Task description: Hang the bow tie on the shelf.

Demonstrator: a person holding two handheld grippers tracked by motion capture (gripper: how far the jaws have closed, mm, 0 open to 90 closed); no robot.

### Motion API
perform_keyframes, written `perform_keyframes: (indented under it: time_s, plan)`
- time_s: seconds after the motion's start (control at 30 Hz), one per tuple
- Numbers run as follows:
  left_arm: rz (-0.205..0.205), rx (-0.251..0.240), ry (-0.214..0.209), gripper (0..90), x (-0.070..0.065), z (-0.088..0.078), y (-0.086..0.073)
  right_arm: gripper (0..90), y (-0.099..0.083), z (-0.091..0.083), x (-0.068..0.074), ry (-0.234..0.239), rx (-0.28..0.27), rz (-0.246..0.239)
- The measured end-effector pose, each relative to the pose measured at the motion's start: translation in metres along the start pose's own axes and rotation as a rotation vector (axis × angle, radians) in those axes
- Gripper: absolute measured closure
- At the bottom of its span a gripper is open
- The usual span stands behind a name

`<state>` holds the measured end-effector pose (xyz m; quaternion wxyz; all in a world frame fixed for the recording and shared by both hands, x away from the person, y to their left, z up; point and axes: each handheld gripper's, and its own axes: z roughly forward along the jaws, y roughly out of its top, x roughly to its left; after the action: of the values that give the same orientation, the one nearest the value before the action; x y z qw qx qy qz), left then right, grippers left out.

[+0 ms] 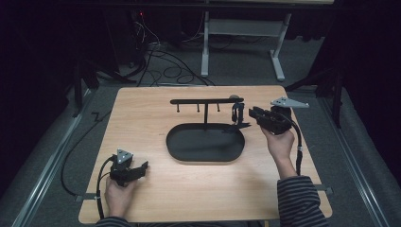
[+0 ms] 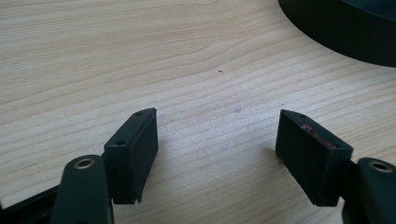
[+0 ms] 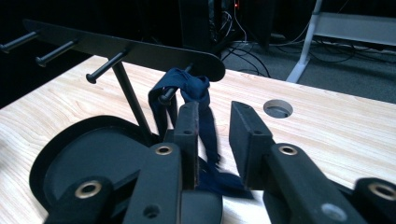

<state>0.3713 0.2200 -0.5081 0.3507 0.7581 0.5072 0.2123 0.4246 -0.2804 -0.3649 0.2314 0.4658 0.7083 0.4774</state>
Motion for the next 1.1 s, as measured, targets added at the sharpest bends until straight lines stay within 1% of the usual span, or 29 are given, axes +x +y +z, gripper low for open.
perform_keyframes:
  time_s: [0.1, 0.23, 0.33, 0.5, 0.77, 1.1]
  plan:
    - [0.001, 0.001, 0.0, 30.3, 0.0, 0.0, 0.0, 69.3, -0.002, -0.006, -0.003, -0.006, -0.001, 0.001]
    - [0.002, 0.001, 0.001, 30.3, 0.0, 0.0, 0.0, 68.1, -0.005, -0.015, -0.007, -0.013, -0.008, 0.01]
    - [0.001, 0.001, 0.0, 30.4, 0.0, 0.0, 0.0, 66.1, -0.007, -0.023, -0.008, -0.027, -0.016, 0.011]
    - [0.002, 0.001, 0.001, 30.3, 0.0, 0.0, 0.0, 64.9, -0.01, -0.028, -0.01, -0.027, -0.024, 0.017]
    - [0.003, 0.001, 0.004, 30.4, -0.001, 0.0, 0.0, 60.3, -0.016, -0.039, -0.013, -0.031, -0.026, 0.033]
    - [0.007, 0.002, 0.007, 30.4, -0.001, 0.0, 0.0, 58.7, -0.026, -0.054, -0.015, -0.034, -0.038, 0.043]
